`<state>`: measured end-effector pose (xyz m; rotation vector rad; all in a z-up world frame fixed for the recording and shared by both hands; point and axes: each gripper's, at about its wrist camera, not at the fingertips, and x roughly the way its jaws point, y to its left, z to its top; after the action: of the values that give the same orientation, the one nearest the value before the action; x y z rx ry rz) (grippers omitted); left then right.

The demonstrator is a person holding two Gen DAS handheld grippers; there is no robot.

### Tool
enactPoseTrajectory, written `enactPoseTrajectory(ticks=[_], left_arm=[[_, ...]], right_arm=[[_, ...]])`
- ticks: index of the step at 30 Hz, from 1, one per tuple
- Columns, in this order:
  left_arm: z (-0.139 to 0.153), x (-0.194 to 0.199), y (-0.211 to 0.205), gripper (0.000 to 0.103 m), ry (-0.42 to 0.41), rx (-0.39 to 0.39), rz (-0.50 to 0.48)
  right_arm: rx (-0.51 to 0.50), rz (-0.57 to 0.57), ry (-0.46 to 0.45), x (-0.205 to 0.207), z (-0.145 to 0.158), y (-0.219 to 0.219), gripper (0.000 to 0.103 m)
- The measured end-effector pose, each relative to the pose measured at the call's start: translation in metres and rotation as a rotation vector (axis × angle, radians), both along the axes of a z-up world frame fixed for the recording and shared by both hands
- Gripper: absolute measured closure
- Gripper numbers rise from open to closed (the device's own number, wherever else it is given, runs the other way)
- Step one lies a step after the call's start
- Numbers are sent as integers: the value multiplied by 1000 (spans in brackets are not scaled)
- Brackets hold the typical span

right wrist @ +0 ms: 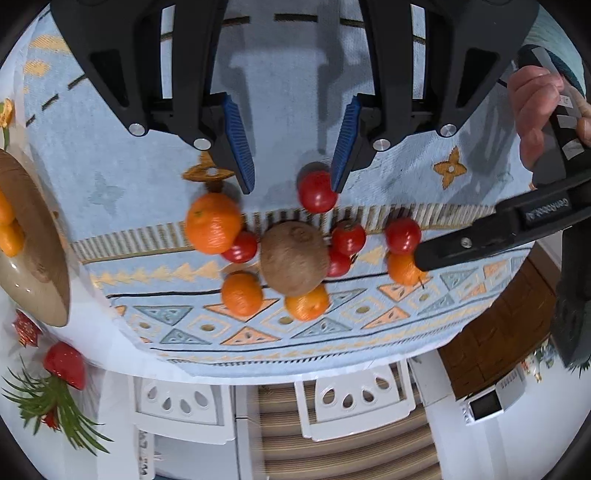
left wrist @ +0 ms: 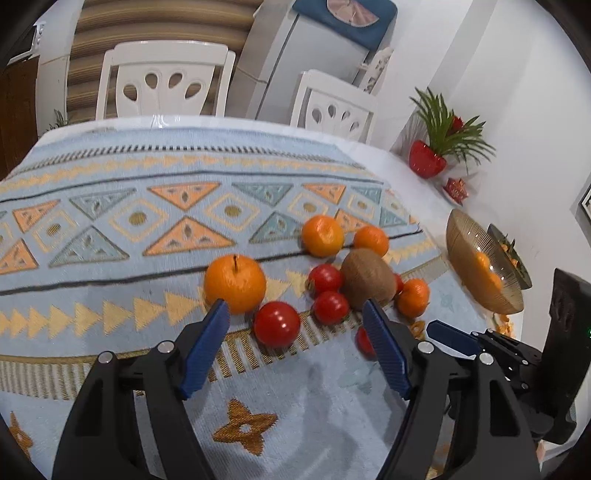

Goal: Organize fruits
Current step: 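Grasp a cherry tomato with the left gripper while the right gripper grasps another tomato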

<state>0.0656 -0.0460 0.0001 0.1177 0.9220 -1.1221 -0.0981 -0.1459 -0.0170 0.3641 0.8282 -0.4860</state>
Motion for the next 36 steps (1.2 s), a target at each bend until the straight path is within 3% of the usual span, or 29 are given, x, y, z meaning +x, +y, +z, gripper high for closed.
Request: enactPoseTrajectory(ticks=[7,16,23,28,32,36], left_arm=[[-25,1,-9,38,28,76,-24],[-34,1,-23,44,43,102,-20],[-34,-11,-32,51,-54,148,-9],[-34,-15,-34,71,-103,171,7],[-33,-17,-33,71,-118,170,3],[-31,-19,-31,71,-135,167,9]], right_arm=[[15,24,17,17,-12,4,59],[2,44,33,32,-26,8,58],[6,41,24,32,-27,6,58],[-4,29,22,31,-27,6,62],[-13,18,18,29,-26,7,73],[-18,8,12,28,-26,7,74]])
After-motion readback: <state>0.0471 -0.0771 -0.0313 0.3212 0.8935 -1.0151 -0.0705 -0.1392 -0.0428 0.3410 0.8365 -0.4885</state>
